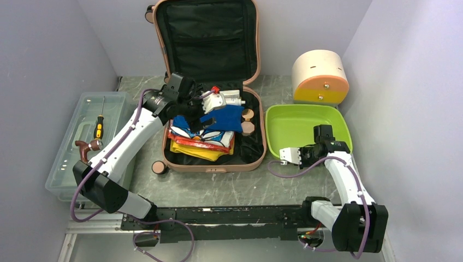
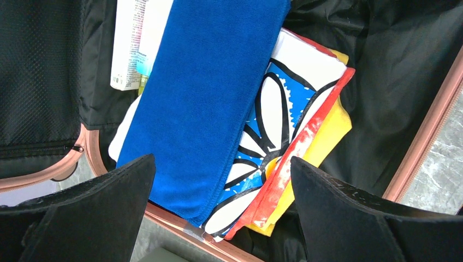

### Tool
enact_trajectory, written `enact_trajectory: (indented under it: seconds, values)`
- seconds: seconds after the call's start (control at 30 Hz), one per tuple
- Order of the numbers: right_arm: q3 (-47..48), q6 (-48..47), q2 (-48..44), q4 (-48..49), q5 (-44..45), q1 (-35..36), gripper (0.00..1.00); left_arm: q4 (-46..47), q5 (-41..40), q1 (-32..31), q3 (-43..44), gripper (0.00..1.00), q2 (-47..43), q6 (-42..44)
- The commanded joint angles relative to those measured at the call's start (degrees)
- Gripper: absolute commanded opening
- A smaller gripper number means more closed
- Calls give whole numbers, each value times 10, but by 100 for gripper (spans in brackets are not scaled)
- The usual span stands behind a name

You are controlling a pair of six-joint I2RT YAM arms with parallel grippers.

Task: Open, take out, and arrange the luggage
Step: Adjust the bin at the corner of the board.

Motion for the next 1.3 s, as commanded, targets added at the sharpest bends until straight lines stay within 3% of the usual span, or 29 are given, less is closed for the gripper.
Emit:
enact_trajectory:
  seconds: [0.0, 0.23, 0.4, 0.5, 0.7, 0.77, 1.1, 1.27]
  values:
    - [10, -35, -6, 79, -110, 8, 0, -3, 22, 0, 3, 99, -25, -14]
    - [-83, -47, -70, 169, -137, 10, 0, -6, 24, 0, 1, 100, -28, -11]
    - [-82, -38, -58, 165, -106, 11, 2, -9, 25, 0, 6, 100, -22, -10]
    - [-66, -31, -41, 146, -88, 12, 13, -10, 29, 0, 10, 99, -16, -11]
    - [-26, -29, -55, 84, -94, 12, 57, -10, 35, 0, 18, 100, 9, -10]
    - [-9, -32, -68, 61, -105, 11, 67, -10, 36, -1, 23, 100, 19, -9]
    - [91, 14, -91, -30, -198, 11, 85, -16, 39, -33, 27, 99, 59, 12]
    - [69, 11, -101, -30, -219, 15, 93, -20, 22, -62, 23, 99, 81, 21]
